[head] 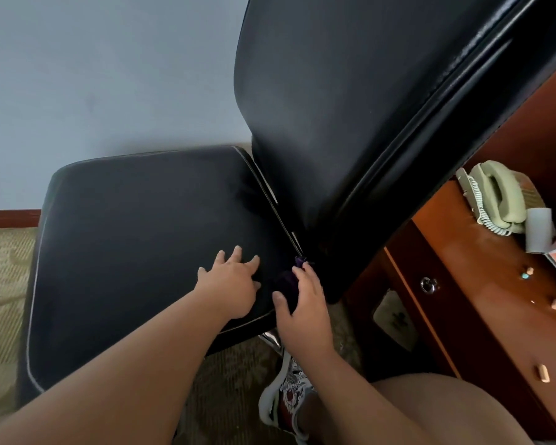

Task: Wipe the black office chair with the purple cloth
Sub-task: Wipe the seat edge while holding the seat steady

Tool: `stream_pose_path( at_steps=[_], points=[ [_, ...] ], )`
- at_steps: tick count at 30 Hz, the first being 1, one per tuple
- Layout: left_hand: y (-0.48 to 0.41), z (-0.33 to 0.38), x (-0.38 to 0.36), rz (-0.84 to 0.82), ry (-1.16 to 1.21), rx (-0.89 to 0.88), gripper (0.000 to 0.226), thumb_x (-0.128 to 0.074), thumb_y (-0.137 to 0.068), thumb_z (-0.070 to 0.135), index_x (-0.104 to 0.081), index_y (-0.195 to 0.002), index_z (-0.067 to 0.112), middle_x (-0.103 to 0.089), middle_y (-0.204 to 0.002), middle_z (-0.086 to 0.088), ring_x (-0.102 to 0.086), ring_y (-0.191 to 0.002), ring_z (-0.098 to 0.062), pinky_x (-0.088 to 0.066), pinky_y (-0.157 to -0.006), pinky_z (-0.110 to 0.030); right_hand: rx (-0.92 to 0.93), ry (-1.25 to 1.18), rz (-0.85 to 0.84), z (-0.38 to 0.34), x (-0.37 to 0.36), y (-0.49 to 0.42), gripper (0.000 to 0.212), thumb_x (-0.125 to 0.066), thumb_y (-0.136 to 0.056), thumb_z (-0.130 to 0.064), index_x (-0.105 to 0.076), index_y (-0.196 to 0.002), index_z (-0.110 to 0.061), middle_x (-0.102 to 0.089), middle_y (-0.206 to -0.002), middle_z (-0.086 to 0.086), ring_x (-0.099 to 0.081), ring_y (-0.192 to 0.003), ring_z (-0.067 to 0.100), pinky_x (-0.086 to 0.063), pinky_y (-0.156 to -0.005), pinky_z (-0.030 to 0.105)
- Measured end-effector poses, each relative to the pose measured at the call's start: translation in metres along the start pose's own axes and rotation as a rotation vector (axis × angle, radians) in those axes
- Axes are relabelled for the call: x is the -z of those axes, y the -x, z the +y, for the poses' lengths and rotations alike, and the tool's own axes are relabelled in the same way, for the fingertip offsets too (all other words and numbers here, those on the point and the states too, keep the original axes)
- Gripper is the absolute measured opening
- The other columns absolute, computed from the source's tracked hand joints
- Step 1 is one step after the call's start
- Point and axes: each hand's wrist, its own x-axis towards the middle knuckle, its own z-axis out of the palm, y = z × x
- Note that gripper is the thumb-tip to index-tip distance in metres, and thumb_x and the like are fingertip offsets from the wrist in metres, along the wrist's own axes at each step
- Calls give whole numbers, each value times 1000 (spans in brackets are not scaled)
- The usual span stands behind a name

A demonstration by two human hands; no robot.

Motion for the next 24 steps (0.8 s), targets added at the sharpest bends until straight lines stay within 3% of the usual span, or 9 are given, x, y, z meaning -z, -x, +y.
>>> stream_pose_path(
  at_steps=[3, 6, 8, 11, 13, 16, 20, 24],
  points=[
    [-4, 1, -11, -43, -47, 15, 62, -36, -106, 38, -5, -160, 34, 9, -168, -4, 6, -153, -35, -18, -118, -62, 100, -73, -48, -2, 0, -6, 54, -57, -100, -25, -40, -151, -26, -34, -155, -17, -28, -145, 1, -31, -120, 34],
    [-7, 3, -16, -29, -62, 34, 68, -42, -104, 28, -4, -160, 33, 9, -167, -6, 6, -153, -37, -19, -118, -63, 205, -63, -158, -5, 4, -17, 55, -56, -100, -24, -38, -152, -26, -38, -155, -14, -29, -144, -1, -31, -120, 32],
    [-9, 4, -16, -29, -56, 45, 69, -44, -103, 26, -6, -160, 33, 8, -168, -5, 5, -153, -36, -21, -117, -63, 206, 72, -106, 0, 3, -23, 57, -50, -101, -36, -34, -154, -26, -32, -160, -9, -28, -147, 6, -30, -121, 37],
    [-11, 3, -14, -41, -44, 56, 67, -44, -104, 30, -8, -160, 34, 7, -168, -4, 5, -153, -35, -23, -116, -63, 61, 225, 17, 3, 0, -20, 62, -39, -102, -49, -26, -157, -25, -22, -165, -4, -26, -150, 14, -28, -121, 39],
    [-12, 4, -13, -56, -45, 55, 65, -42, -104, 31, -8, -160, 33, 8, -168, -4, 6, -153, -35, -22, -116, -63, 36, 231, 48, 0, -6, -14, 59, -37, -104, -47, -27, -157, -23, -22, -165, -4, -24, -151, 14, -25, -123, 38],
    [-14, 5, -11, -74, -53, 53, 65, -42, -104, 30, -9, -160, 33, 7, -168, -4, 5, -153, -36, -24, -116, -63, 76, 154, 42, -5, -11, -9, 48, -45, -105, -31, -40, -152, -19, -38, -157, -4, -32, -146, 12, -23, -124, 37],
    [-19, 3, -11, -84, -80, 47, 64, -43, -104, 32, -11, -159, 33, 3, -168, -4, 2, -153, -37, -31, -113, -61, 172, 166, 51, 1, -9, 1, 45, -58, -100, -27, -51, -144, -18, -54, -143, -5, -48, -134, 13, -38, -115, 38],
    [-25, 0, -13, -64, -92, 33, 63, -46, -102, 37, -17, -158, 33, -10, -165, -4, -12, -149, -36, -39, -108, -58, 90, 203, 83, 7, -4, 7, 48, -55, -102, -31, -46, -148, -21, -45, -152, -5, -39, -141, 11, -29, -122, 35]
  ],
)
